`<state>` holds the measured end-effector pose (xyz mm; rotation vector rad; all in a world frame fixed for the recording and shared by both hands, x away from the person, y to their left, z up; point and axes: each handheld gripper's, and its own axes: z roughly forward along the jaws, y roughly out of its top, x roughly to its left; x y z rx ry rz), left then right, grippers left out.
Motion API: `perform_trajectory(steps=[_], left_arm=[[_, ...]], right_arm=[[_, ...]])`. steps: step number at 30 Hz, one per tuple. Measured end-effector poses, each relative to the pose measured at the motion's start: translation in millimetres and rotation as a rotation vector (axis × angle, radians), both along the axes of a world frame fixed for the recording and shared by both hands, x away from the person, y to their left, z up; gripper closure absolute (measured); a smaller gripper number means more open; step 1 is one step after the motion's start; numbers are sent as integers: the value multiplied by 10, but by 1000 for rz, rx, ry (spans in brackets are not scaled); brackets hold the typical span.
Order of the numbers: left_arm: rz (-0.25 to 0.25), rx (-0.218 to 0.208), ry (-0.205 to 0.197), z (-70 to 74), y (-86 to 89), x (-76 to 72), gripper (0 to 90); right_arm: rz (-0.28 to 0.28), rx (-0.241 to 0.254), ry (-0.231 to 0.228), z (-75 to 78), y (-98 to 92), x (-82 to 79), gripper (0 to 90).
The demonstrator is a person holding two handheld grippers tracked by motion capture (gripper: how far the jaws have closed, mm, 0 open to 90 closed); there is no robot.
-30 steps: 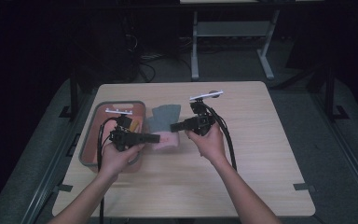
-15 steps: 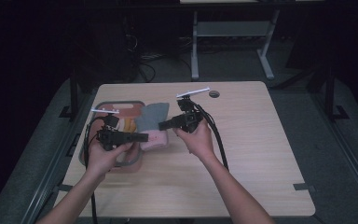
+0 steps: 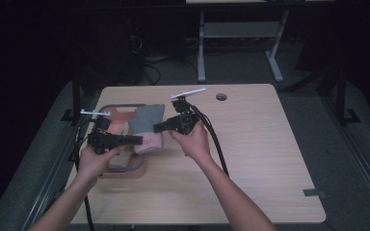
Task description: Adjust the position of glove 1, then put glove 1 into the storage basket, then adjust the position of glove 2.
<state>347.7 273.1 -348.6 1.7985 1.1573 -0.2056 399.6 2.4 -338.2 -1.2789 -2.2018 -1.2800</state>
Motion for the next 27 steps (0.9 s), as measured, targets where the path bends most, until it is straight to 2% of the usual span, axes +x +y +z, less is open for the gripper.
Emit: perform_trajectory(steps=[18, 27], left_arm=[[23, 11, -7, 5, 249, -42, 650], [42, 11, 3, 17, 362, -54, 650]], right_arm=[[23, 5, 5, -15, 267, 32, 750], [36, 19, 11, -42, 393, 70, 749]])
